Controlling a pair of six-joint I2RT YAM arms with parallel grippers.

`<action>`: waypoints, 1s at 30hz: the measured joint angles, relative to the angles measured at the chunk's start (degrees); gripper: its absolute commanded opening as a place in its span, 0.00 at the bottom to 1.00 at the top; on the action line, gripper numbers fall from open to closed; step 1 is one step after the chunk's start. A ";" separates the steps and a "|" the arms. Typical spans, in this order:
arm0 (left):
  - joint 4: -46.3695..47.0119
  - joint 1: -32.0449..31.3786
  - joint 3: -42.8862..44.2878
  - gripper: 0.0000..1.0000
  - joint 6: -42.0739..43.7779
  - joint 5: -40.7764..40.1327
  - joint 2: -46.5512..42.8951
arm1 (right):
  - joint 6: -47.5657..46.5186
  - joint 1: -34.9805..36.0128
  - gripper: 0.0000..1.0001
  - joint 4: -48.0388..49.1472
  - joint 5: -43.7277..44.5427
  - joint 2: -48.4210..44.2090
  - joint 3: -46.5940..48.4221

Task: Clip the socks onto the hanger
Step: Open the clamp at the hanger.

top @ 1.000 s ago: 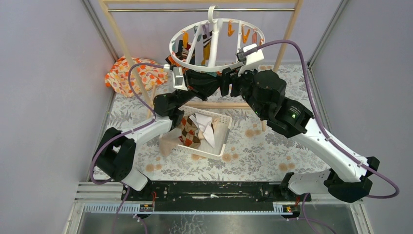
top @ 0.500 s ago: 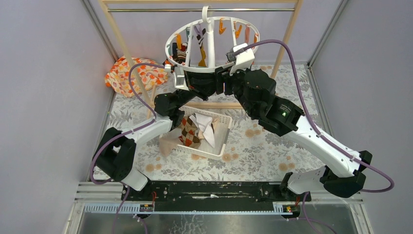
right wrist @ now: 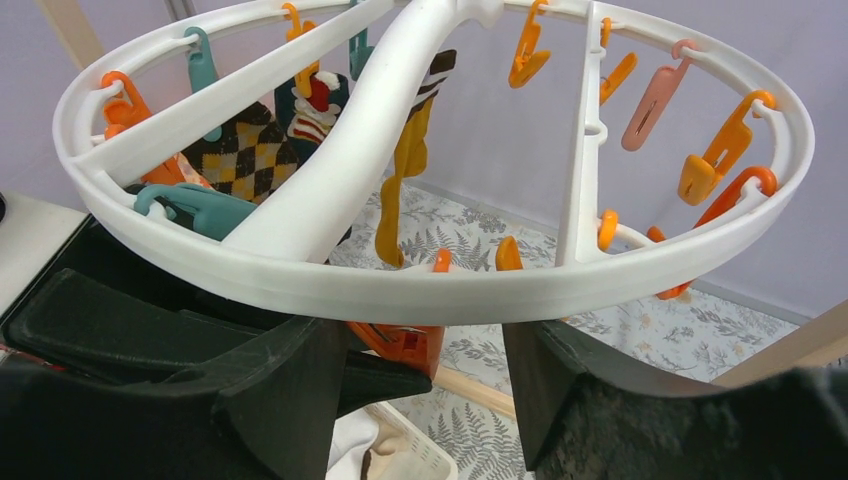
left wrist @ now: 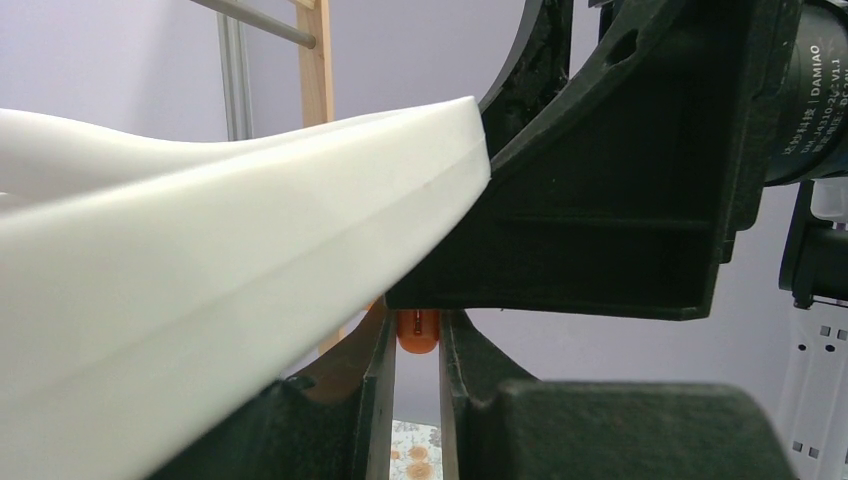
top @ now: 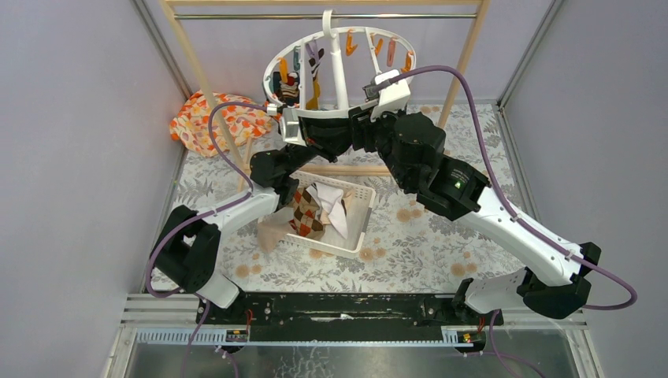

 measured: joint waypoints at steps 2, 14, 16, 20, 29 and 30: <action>0.04 -0.07 0.11 0.00 0.00 0.00 0.22 | -0.09 0.02 0.62 0.00 0.02 0.11 0.04; -0.26 -0.17 0.28 0.00 0.04 -0.55 0.57 | -0.50 0.44 0.30 0.46 0.28 1.14 0.72; -0.42 -0.17 0.28 0.00 0.00 -0.50 0.57 | -1.01 0.42 0.21 0.61 0.44 1.16 0.72; -0.46 -0.17 0.28 0.02 -0.26 -0.55 0.57 | -1.75 0.37 0.03 1.01 1.07 1.14 0.72; -0.42 -0.17 0.28 0.30 -0.70 -0.55 0.57 | -2.05 0.37 0.00 1.11 1.49 1.14 0.72; -0.42 -0.17 0.28 0.32 -0.76 -0.55 0.57 | -2.03 0.37 0.00 1.11 1.49 1.14 0.72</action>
